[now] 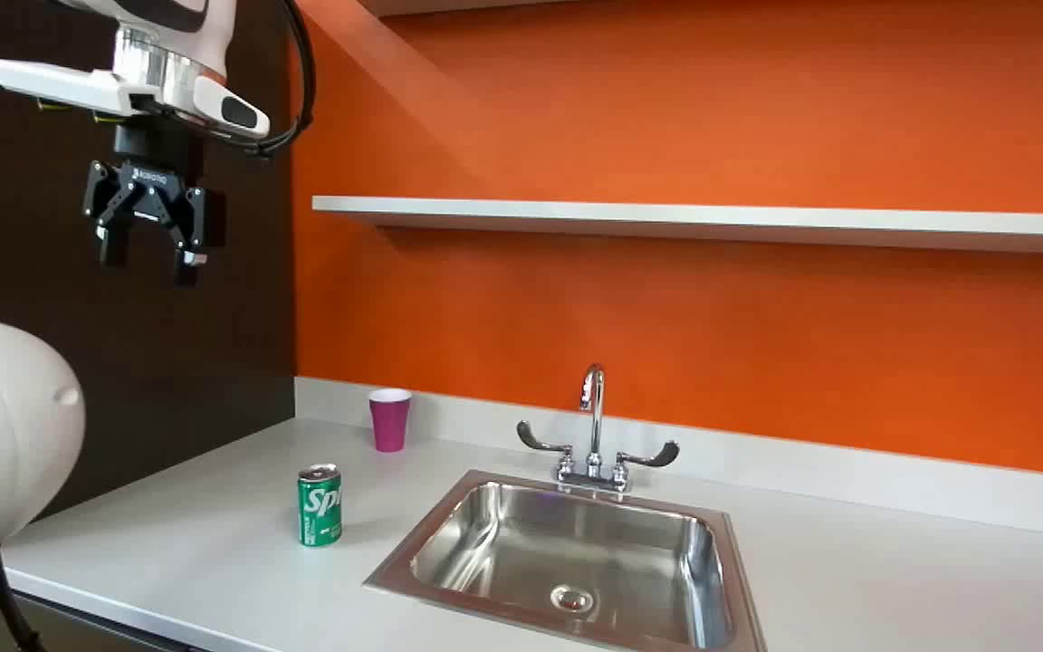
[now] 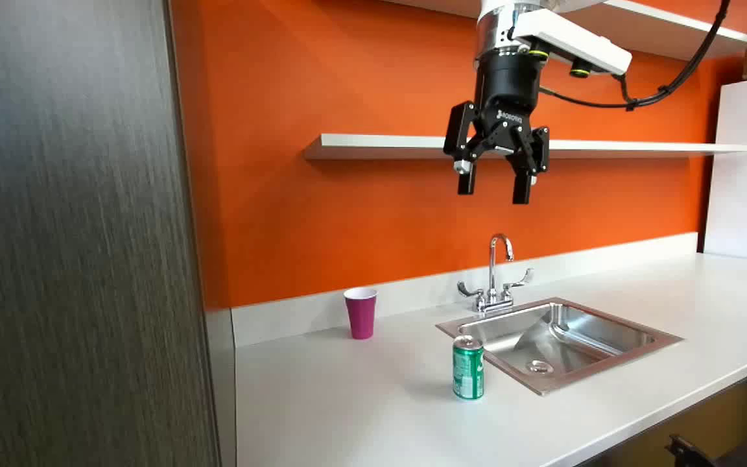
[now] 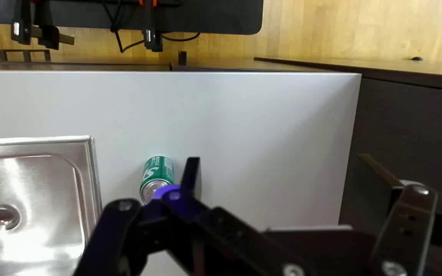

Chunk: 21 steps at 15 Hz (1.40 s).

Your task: Put the green can in the sink.

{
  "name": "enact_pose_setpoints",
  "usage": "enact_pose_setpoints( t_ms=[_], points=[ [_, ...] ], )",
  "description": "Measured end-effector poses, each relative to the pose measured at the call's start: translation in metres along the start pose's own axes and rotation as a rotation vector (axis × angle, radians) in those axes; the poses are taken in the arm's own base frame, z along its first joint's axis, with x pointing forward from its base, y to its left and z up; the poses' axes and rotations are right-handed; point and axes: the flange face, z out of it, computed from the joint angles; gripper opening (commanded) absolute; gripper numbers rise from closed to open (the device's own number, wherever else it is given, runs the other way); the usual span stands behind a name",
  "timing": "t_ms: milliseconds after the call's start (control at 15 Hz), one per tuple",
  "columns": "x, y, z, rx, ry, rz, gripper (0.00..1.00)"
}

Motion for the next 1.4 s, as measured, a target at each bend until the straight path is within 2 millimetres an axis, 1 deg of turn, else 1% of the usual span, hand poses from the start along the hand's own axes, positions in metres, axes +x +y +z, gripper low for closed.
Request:
enact_pose_setpoints(
  t_ms=[600,800,933,1133,1400],
  points=[
    [0.0,0.0,0.0,0.0,0.0,0.0,1.0],
    [0.003,0.003,0.003,-0.005,0.005,0.007,1.0],
    [0.01,0.009,0.008,-0.026,0.016,0.02,1.0],
    [0.026,0.018,0.019,-0.068,0.039,0.035,1.0],
    [0.047,0.024,0.043,-0.112,0.03,0.037,1.0]
  ],
)
